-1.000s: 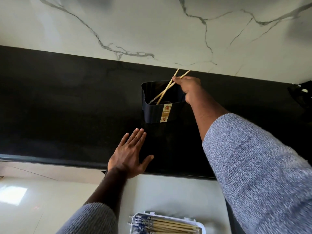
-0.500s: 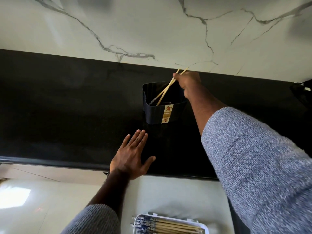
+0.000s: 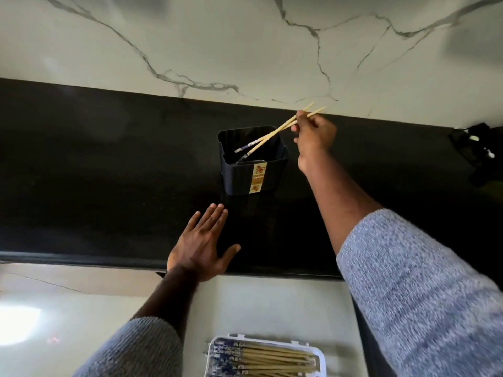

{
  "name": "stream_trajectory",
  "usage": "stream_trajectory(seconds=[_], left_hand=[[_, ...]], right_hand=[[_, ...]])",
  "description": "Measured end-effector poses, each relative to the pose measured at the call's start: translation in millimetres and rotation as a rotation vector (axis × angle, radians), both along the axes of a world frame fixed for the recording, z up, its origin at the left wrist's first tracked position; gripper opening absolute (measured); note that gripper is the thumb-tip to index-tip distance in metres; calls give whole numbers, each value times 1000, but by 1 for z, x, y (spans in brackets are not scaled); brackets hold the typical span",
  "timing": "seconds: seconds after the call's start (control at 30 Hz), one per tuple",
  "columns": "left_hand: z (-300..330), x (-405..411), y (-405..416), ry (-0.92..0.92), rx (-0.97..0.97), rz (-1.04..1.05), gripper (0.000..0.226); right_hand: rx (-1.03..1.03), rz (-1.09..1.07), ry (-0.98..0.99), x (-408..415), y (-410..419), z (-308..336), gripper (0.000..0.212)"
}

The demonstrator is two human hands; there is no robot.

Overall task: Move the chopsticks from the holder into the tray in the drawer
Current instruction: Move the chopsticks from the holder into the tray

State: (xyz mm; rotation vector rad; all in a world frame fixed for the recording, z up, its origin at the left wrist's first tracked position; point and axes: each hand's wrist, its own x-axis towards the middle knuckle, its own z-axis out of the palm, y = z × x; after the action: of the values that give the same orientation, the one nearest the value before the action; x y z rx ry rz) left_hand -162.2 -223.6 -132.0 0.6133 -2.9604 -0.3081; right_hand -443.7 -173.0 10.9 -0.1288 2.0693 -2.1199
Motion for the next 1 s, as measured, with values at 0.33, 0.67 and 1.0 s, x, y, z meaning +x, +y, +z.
stream_trajectory(seconds=[0.33,0.67,1.0], left_hand=[[2,0,1,-10,-1,-1,88],[3,1,4,7,-5,14,89],[6,1,5,-21,-12,15,88]], right_hand=[[-482,-120,-360,33,73,0,12],[-539,-213,-487,110,181,-66,7],[-238,-351,-656,221,270,-157,18]])
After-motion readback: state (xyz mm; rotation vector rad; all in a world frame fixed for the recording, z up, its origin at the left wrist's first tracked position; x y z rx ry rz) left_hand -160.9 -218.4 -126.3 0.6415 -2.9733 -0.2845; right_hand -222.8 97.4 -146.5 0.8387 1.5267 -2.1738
